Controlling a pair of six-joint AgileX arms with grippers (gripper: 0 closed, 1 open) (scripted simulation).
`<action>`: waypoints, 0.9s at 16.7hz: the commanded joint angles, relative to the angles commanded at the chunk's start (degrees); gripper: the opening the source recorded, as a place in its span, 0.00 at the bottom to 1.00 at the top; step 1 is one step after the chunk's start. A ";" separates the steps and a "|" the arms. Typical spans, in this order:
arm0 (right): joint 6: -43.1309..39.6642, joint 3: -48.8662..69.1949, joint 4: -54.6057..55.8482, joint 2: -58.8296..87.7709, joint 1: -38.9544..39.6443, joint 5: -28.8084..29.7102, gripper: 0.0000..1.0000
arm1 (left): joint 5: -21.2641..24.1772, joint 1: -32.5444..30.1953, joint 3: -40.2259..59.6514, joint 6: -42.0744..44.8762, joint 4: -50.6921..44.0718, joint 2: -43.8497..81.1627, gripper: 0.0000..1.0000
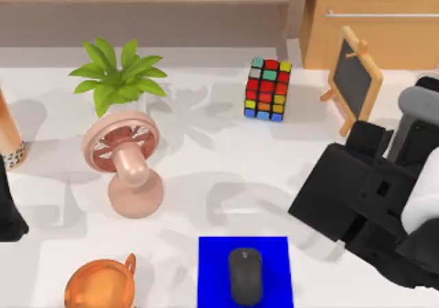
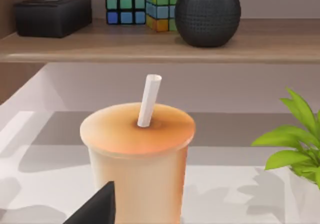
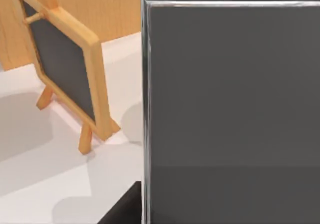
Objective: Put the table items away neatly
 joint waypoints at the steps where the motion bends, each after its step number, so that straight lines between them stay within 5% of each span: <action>1: 0.12 -0.29 0.00 -0.26 -0.07 0.30 0.00 | 0.00 0.00 0.00 0.00 0.00 0.00 1.00; 7: -0.57 -0.41 -0.39 -0.60 0.57 -0.31 0.00 | 0.00 0.00 0.00 0.00 0.00 0.00 1.00; 15: -12.57 -4.31 3.88 -7.09 3.82 -1.21 0.00 | 0.00 0.00 0.00 0.00 0.00 0.00 1.00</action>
